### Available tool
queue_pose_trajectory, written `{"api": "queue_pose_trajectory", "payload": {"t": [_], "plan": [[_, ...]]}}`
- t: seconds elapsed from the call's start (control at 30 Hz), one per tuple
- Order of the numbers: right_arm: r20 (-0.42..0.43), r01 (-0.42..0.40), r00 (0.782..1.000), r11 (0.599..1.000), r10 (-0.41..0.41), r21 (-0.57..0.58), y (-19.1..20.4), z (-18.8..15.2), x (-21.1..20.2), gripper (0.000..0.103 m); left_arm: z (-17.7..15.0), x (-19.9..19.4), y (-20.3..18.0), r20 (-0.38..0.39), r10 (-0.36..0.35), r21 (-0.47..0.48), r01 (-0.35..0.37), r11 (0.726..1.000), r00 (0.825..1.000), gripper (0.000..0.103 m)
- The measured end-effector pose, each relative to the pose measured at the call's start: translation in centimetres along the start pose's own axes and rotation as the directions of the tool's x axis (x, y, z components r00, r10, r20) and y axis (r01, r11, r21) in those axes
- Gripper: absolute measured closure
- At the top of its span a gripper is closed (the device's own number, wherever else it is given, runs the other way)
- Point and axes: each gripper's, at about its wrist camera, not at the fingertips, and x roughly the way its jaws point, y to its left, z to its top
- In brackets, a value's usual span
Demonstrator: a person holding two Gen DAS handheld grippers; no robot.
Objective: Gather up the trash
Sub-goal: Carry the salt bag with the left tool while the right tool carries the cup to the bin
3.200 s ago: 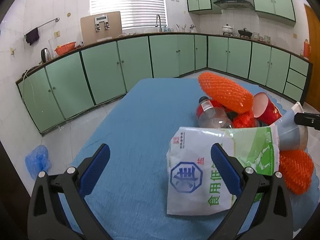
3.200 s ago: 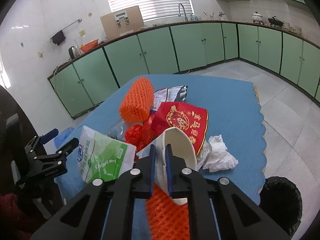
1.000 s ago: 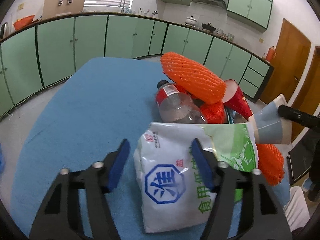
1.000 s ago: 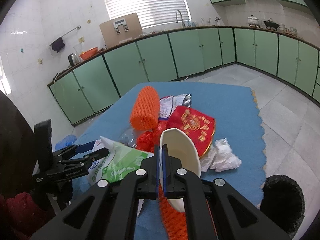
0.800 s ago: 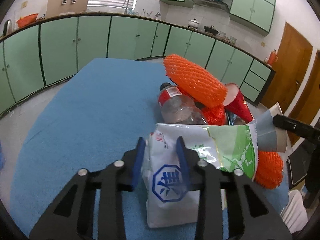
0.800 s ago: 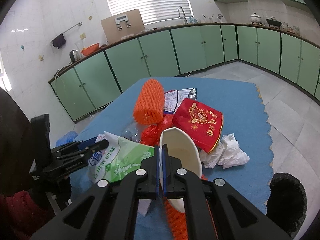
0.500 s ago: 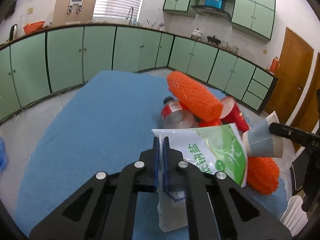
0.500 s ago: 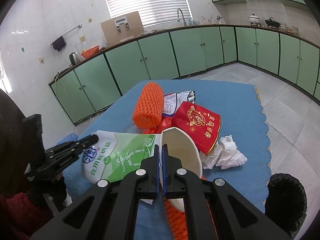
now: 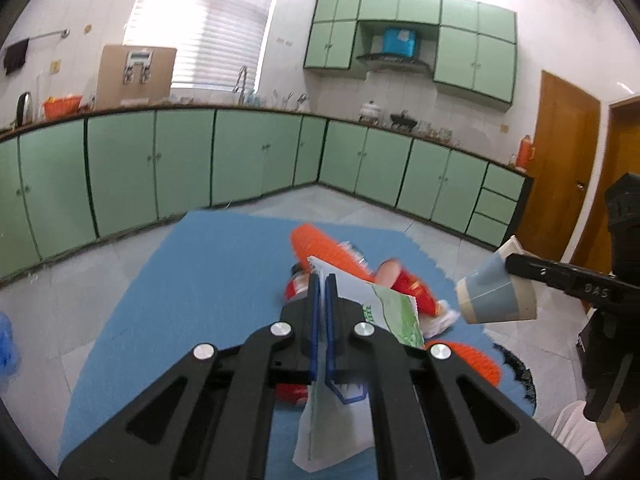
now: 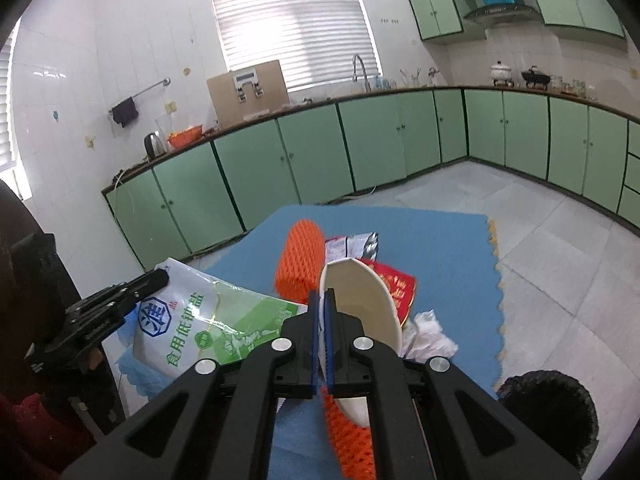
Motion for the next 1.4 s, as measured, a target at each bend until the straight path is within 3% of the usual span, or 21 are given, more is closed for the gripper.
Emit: {"api": "queue_pose_trajectory", "payload": {"t": [0.3, 0.6, 0.9, 1.13, 1.3, 1.4], "plan": [[0.102, 0.091, 0.990, 0.996, -0.092, 0.019, -2.4, 0.6, -6.2, 0.100, 3.3, -1.6, -7.1, 0.107, -0.123, 0.090, 0.114, 0.989, 0.987, 0.101], [0.118, 0.267, 0.952, 0.956, -0.281, 0.122, -9.3, -1.1, -11.9, 0.100, 2.9, 2.6, -15.7, 0.079, -0.260, 0.147, 0.247, 0.958, 0.962, 0.101], [0.006, 0.418, 0.901, 0.873, -0.433, 0.249, -17.5, -6.6, -13.1, 0.100, -2.1, 10.8, -25.0, -0.066, -0.333, 0.216, 0.339, 0.916, 0.941, 0.101], [-0.087, 0.459, 0.884, 0.822, -0.458, 0.336, -23.2, -10.2, -11.8, 0.100, -6.9, 17.0, -30.4, -0.201, -0.341, 0.259, 0.385, 0.886, 0.919, 0.101], [-0.166, 0.480, 0.876, 0.790, -0.452, 0.382, -27.3, -13.0, -9.8, 0.099, -10.0, 21.8, -32.7, -0.347, -0.324, 0.266, 0.423, 0.866, 0.880, 0.087], [-0.223, 0.499, 0.867, 0.767, -0.446, 0.403, -29.7, -14.7, -8.5, 0.095, -11.0, 24.6, -33.3, -0.443, -0.320, 0.212, 0.445, 0.870, 0.837, 0.086]]}}
